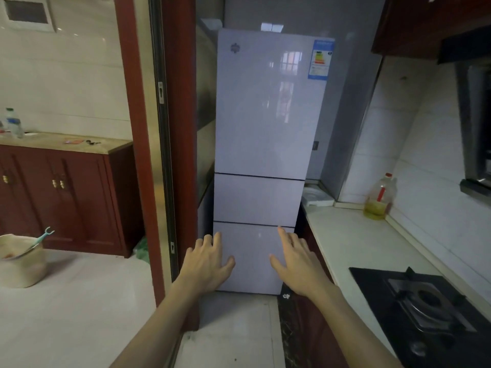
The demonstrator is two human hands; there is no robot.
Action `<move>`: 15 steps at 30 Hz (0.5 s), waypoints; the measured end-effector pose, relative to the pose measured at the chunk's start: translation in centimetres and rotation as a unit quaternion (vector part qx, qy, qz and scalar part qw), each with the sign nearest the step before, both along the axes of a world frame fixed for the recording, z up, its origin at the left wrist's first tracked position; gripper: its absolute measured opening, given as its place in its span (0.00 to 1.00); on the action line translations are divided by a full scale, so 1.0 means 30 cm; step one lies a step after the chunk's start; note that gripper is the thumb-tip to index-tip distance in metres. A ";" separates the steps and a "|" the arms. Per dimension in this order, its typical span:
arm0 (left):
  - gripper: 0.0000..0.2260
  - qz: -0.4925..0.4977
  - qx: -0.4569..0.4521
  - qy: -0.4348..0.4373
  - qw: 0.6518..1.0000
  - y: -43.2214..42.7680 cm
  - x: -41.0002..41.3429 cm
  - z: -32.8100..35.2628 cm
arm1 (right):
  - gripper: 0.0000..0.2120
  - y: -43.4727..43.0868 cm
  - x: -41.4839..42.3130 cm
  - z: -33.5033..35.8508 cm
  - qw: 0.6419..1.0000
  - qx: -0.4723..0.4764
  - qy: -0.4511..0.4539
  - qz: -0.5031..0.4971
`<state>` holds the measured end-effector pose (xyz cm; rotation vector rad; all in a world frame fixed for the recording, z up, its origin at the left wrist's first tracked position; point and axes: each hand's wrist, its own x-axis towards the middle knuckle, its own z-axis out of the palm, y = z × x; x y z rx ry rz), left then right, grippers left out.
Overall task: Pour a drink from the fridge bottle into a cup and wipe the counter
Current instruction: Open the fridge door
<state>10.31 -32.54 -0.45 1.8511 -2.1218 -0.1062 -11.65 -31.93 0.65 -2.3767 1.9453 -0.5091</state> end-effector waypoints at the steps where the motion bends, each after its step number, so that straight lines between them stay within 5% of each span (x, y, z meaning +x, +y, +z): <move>1: 0.31 0.003 0.001 0.001 1.000 -0.036 0.003 -0.003 | 0.34 -0.038 0.001 -0.004 1.000 -0.001 -0.002 0.000; 15: 0.33 0.022 -0.005 0.007 1.000 -0.732 -0.071 0.032 | 0.37 -0.760 -0.083 -0.023 0.998 -0.033 -0.034 0.036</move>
